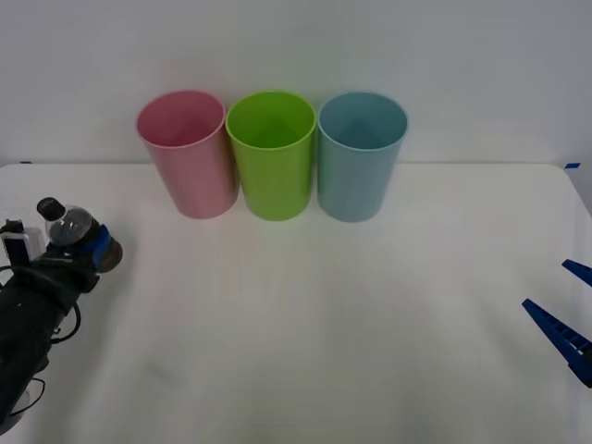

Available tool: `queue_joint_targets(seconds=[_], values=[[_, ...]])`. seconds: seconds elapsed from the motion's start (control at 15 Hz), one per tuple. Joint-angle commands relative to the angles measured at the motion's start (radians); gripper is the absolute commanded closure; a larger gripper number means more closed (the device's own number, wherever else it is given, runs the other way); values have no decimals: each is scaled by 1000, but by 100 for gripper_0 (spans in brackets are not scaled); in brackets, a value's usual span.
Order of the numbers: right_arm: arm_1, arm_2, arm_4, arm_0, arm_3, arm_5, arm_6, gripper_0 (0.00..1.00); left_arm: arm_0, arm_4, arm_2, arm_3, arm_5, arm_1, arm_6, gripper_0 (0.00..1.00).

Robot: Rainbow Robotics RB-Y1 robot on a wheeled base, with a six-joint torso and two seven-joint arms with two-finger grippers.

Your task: Grasp the object on the table and drop it into the matching bin: aluminum can to the light blue bin, PET bottle to the pink bin.

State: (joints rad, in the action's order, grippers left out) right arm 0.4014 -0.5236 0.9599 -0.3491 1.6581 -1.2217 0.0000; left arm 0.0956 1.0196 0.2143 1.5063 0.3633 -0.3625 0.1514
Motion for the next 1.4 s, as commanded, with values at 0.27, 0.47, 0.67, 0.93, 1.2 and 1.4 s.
queue_joint_targets(seconds=[0.27,0.47,0.67,0.93,1.2,1.4], values=[[0,0,0,0,0,0,0,0,93,-141,-44,187,-12,-110,-50,100],[0,0,0,0,0,0,0,0,85,-234,-87,222,-32,-219,-75,100],[0,0,0,0,0,0,0,0,59,-296,-115,244,-46,-299,-98,100],[0,0,0,0,0,0,0,0,-1,-331,-116,245,-56,-362,-125,100],[0,0,0,0,0,0,0,0,-42,-386,-116,245,-56,-437,-153,100],[0,0,0,0,0,0,0,0,-82,-409,-116,245,-69,-493,-187,100]])
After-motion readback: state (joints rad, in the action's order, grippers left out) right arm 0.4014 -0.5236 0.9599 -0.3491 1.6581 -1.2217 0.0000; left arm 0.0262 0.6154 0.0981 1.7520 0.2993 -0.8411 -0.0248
